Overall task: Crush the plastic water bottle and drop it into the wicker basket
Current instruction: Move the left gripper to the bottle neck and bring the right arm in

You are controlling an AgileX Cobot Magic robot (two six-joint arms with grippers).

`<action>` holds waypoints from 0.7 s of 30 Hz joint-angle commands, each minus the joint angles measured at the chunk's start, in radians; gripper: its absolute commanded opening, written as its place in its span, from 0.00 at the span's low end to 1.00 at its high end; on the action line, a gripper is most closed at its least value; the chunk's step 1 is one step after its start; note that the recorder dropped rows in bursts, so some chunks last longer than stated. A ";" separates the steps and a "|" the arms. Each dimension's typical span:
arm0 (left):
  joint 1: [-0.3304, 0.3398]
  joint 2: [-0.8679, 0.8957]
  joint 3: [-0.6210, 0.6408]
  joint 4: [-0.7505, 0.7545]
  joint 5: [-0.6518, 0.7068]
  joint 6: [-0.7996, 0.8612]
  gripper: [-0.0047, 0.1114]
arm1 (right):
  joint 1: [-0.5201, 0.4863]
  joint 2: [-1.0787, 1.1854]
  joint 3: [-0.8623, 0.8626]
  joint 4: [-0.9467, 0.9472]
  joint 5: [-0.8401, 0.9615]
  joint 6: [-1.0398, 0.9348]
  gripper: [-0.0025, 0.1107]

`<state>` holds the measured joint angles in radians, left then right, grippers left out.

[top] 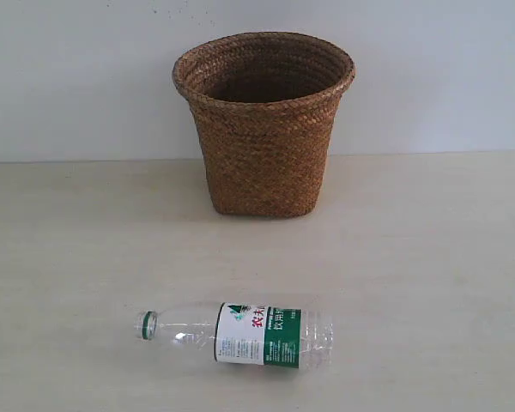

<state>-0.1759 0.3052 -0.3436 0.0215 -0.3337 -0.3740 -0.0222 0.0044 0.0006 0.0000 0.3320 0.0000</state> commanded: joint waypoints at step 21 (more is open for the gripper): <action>-0.011 1.140 -0.727 -0.369 1.214 1.151 0.07 | -0.004 0.109 -0.198 -0.075 -0.477 0.408 0.02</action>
<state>-0.1819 1.3958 -1.0205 -0.2797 0.7916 0.6785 -0.0222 0.0586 -0.1294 -0.0420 -0.1794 0.4041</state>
